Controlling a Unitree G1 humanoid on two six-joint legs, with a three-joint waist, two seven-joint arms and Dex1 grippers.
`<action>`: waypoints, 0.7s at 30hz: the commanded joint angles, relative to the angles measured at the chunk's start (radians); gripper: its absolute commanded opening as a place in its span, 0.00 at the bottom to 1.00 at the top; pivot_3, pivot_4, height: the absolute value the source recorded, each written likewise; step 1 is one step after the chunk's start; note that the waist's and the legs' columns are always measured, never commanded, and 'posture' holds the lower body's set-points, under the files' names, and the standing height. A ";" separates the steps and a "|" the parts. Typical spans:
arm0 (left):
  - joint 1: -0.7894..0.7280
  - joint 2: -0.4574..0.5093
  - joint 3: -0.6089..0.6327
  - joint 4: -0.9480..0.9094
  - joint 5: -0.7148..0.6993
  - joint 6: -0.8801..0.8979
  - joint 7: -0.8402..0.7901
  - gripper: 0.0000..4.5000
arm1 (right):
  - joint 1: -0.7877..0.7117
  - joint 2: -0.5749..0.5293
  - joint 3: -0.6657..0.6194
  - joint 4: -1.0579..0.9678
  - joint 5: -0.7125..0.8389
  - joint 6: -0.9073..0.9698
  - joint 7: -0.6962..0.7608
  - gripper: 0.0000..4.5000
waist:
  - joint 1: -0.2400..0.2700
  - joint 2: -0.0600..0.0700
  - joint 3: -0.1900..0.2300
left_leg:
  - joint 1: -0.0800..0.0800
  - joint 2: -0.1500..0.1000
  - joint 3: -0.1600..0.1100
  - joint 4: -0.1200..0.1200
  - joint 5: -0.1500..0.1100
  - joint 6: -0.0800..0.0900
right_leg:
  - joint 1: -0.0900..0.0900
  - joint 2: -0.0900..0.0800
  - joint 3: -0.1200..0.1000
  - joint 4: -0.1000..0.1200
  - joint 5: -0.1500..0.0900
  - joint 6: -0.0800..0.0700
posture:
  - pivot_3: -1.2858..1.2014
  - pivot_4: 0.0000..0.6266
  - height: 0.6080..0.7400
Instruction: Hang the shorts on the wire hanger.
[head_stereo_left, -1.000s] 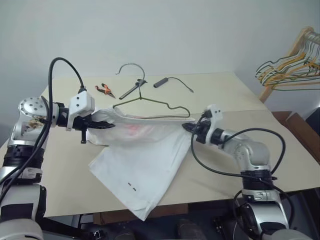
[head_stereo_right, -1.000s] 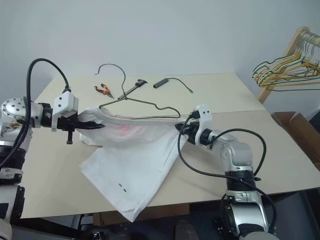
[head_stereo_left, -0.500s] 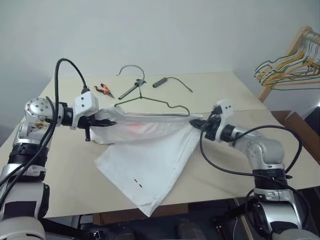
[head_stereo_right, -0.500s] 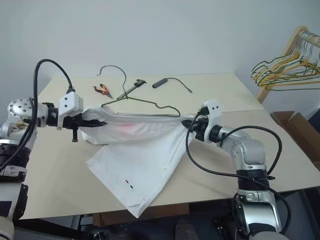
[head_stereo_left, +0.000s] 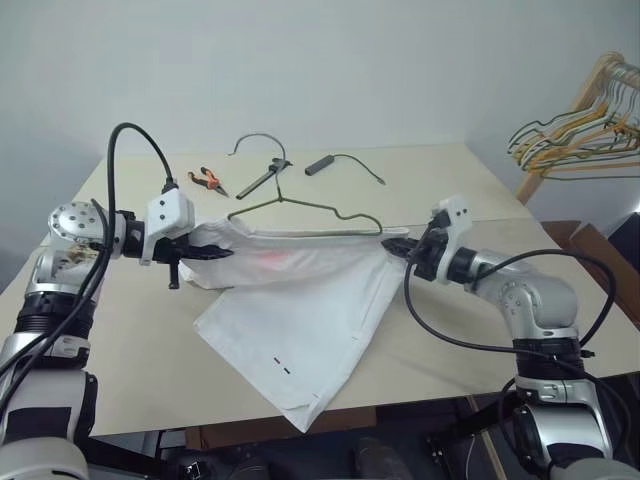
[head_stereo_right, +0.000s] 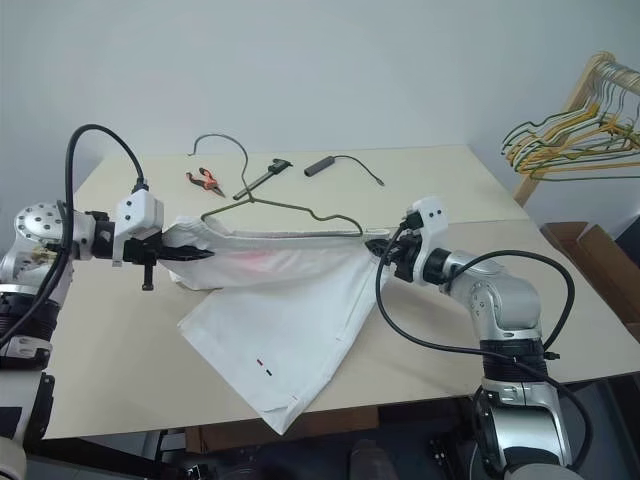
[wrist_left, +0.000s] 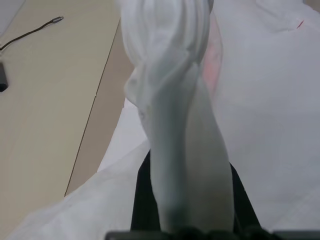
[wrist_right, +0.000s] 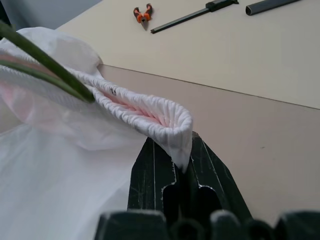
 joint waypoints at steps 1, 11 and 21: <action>-0.014 0.036 0.061 0.022 -0.006 0.015 0.017 0.00 | 0.003 -0.055 -0.059 -0.012 -0.015 -0.030 -0.016 0.00 | 0.000 0.000 0.000 | 0.000 0.000 0.000 0.000 0.000 0.000 | 0.000 0.000 0.000 0.000 0.000 0.000 | 0.47 0.00 1.00; 0.016 0.034 0.064 0.007 -0.055 0.026 -0.008 0.00 | -0.014 -0.076 -0.049 -0.003 -0.016 -0.020 0.005 0.00 | -0.002 0.000 0.000 | 0.000 0.000 0.000 0.000 0.000 0.000 | 0.000 0.000 0.000 0.000 0.000 0.000 | 0.47 0.00 1.00; 0.035 0.045 0.053 -0.009 -0.055 0.021 -0.032 0.00 | -0.023 -0.087 -0.050 0.008 -0.016 -0.009 0.010 0.00 | -0.007 0.000 0.000 | 0.000 0.000 0.000 0.000 0.000 0.000 | 0.000 0.000 0.000 0.000 0.000 0.000 | 0.47 0.00 1.00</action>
